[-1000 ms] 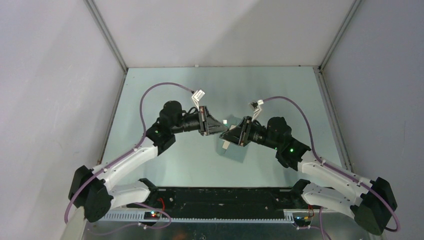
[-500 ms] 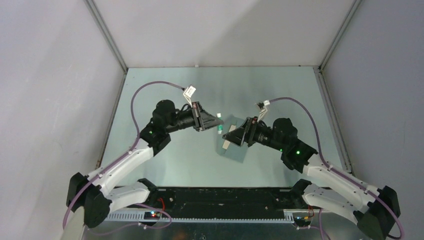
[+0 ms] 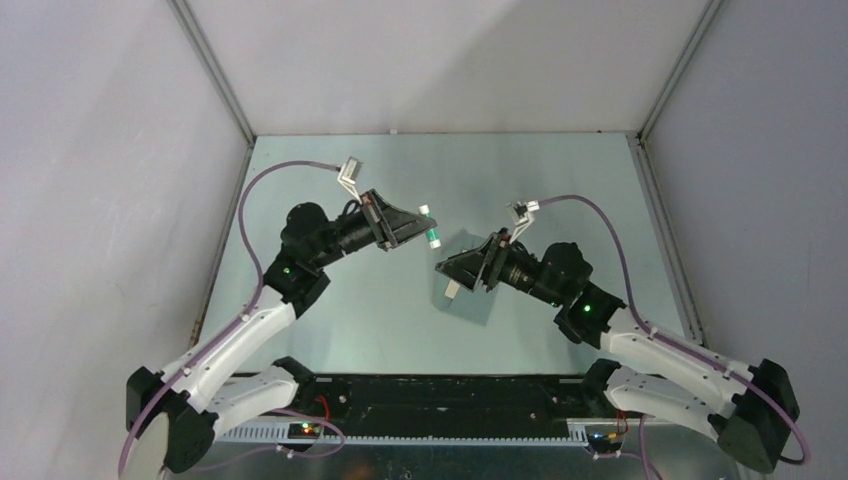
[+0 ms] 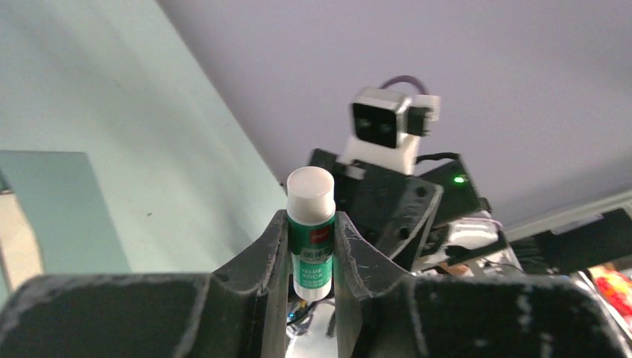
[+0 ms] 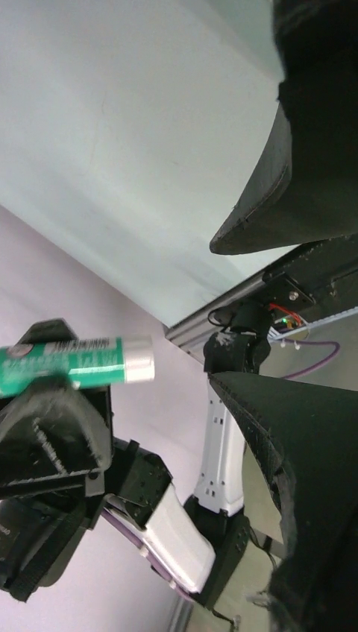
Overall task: Place the letter into the envelope and seal it
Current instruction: Unscrew the solid glue.
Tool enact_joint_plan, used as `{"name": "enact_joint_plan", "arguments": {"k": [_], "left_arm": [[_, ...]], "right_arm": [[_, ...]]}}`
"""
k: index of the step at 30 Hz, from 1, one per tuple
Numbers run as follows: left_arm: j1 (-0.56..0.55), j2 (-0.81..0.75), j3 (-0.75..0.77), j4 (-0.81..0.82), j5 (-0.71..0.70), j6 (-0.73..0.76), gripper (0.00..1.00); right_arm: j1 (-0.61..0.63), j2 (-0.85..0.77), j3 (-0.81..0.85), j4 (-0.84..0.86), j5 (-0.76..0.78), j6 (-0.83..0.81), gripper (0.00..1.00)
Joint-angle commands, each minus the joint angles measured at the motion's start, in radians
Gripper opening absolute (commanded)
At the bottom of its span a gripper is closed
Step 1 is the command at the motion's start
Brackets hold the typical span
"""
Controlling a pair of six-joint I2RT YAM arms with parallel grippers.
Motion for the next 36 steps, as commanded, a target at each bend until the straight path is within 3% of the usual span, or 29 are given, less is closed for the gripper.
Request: {"name": "enact_joint_plan", "arguments": {"k": [1, 6, 15, 23, 36], "left_arm": [[0.010, 0.010, -0.016, 0.230, 0.114, -0.124, 0.00], [0.012, 0.031, -0.035, 0.386, 0.190, -0.200, 0.00], [0.012, 0.059, -0.052, 0.491, 0.220, -0.256, 0.00], [0.012, 0.070, -0.065, 0.554, 0.233, -0.285, 0.00], [0.013, 0.075, -0.066, 0.558, 0.236, -0.284, 0.00]], "right_arm": [[-0.008, 0.047, -0.026, 0.291, -0.121, 0.089, 0.62], [-0.062, 0.070, -0.087, 0.492, -0.204, 0.194, 0.62], [-0.114, 0.174, -0.097, 0.767, -0.342, 0.370, 0.62], [-0.128, 0.337, -0.096, 1.128, -0.392, 0.563, 0.56], [-0.127, 0.364, -0.056, 1.151, -0.418, 0.594, 0.43]]}}
